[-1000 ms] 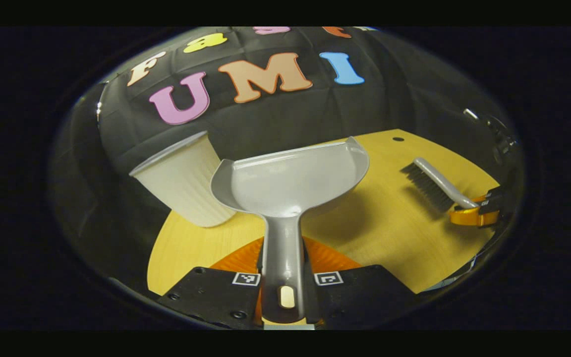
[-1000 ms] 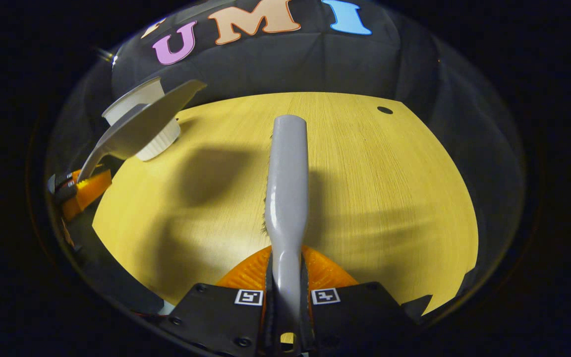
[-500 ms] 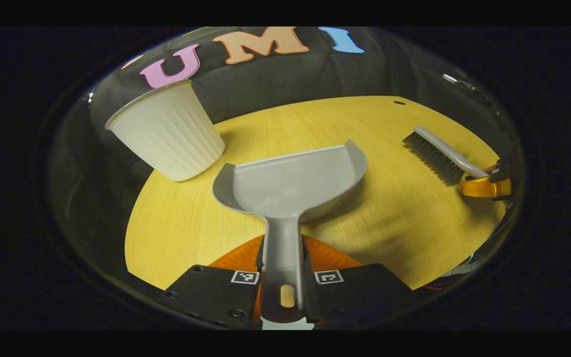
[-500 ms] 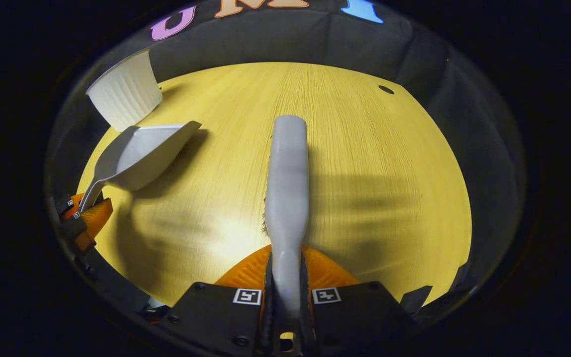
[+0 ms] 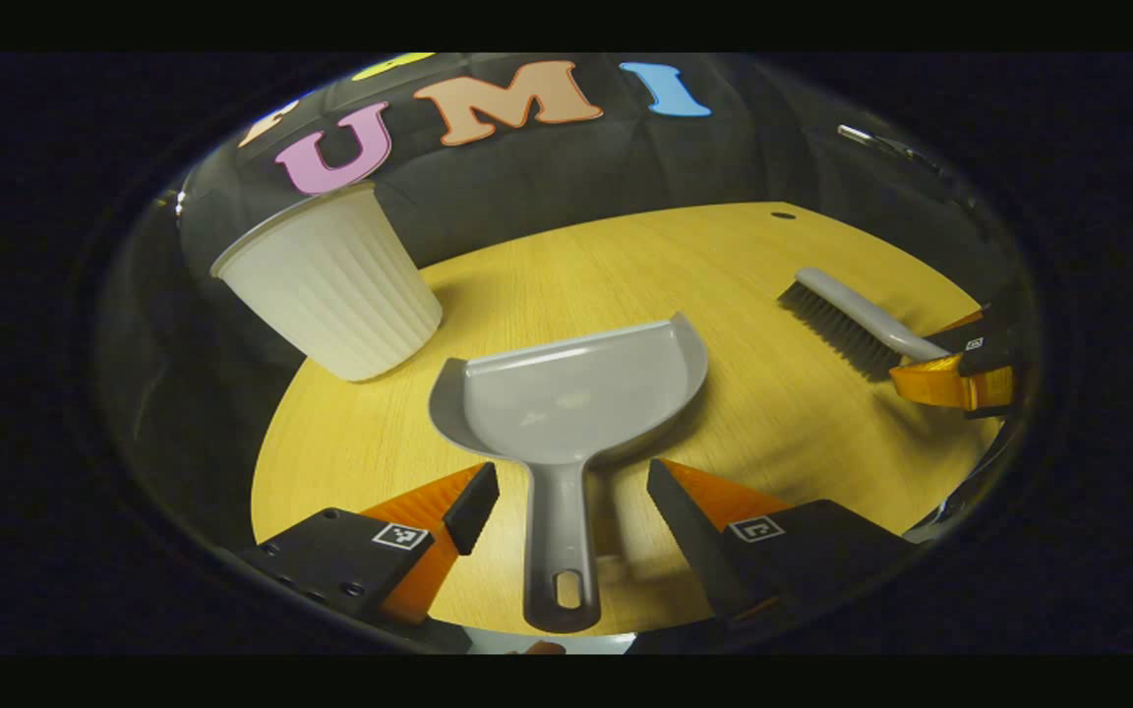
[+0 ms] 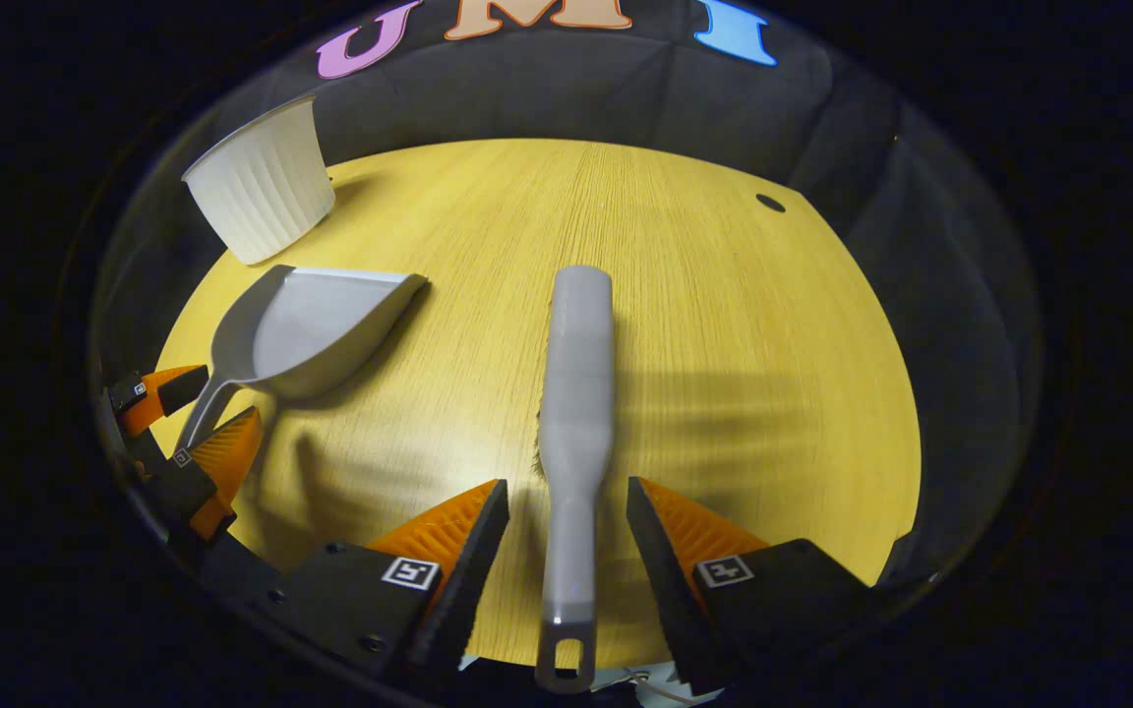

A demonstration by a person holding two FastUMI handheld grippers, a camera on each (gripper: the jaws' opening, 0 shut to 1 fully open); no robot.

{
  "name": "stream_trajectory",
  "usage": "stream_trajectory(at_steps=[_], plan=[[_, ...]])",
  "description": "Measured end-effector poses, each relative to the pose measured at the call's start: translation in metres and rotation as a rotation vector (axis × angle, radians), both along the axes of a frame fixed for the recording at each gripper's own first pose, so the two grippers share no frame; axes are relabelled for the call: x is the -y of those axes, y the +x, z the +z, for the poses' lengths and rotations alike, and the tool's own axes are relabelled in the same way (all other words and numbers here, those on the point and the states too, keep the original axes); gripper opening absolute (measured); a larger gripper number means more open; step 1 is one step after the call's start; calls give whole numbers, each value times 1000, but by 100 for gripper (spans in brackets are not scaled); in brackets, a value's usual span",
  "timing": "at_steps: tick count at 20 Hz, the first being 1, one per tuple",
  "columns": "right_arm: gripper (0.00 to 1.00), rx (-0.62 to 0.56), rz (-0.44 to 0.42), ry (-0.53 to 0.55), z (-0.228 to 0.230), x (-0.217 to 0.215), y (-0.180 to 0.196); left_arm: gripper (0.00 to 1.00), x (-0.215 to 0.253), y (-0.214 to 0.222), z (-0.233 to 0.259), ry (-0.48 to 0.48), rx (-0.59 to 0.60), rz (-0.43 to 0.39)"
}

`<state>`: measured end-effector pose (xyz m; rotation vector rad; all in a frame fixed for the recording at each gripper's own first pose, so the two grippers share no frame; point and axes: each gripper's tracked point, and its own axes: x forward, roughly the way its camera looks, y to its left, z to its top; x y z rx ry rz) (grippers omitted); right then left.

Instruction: Pick up the small broom and dustpan from the desktop, sweep the trash into the dustpan with the broom, and then empty the trash into the garbage bin.

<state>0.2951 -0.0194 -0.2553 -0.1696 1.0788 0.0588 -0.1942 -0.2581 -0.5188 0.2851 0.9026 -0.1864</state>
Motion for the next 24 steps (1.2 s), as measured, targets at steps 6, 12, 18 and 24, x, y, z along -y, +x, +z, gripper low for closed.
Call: stream_trajectory(at_steps=[6, 12, 18, 24], plan=[[100, 417, 87, 139, 120, -5, 8, 95, 14, 27, 129, -86, 345, 130], [100, 971, 94, 236, 294, -10, -10, 93, 39, 56, 291, -308, 730, 92], [100, 1140, 42, 239, 326, -5, -27, 93, 48, 49, 319, -387, 805, 13], [100, 1152, 15, 214, 329, -5, -28, 93, 47, 52, 312, -385, 831, -11]])
